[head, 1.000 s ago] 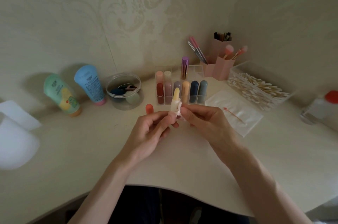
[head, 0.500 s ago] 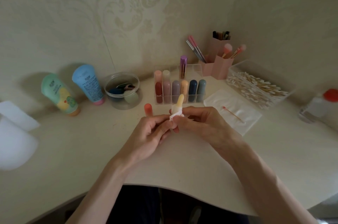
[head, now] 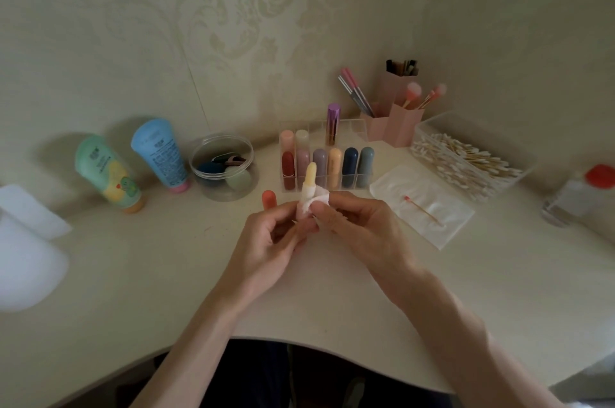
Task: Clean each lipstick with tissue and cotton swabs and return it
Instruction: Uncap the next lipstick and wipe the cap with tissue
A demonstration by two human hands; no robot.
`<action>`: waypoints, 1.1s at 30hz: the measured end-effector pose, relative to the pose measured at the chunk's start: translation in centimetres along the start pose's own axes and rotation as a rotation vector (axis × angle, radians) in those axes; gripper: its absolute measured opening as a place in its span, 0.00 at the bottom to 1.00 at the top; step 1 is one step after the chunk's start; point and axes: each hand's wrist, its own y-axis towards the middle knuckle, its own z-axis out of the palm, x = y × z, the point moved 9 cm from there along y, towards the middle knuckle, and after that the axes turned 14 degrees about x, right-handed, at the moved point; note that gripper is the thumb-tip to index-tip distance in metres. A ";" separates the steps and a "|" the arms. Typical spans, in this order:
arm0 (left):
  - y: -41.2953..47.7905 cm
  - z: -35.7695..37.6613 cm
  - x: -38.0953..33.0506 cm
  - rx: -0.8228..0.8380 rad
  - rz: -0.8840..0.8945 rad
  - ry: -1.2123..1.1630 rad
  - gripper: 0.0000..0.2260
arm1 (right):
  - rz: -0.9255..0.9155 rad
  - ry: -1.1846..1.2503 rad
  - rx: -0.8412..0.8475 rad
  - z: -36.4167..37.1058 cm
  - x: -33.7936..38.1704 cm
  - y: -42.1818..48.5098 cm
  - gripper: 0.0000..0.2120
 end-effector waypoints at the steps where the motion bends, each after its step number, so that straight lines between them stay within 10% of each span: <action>1: 0.0 0.1 0.0 0.004 -0.003 0.013 0.07 | -0.038 -0.054 0.001 0.0 0.3 0.1 0.10; 17: -0.4 0.0 -0.8 -0.052 0.022 0.193 0.25 | 0.022 -0.084 -0.112 -0.2 0.0 0.0 0.06; 33: -1.6 -1.5 -2.5 -0.277 0.042 0.244 0.13 | 0.047 0.037 -0.094 -0.2 -0.3 -0.3 0.06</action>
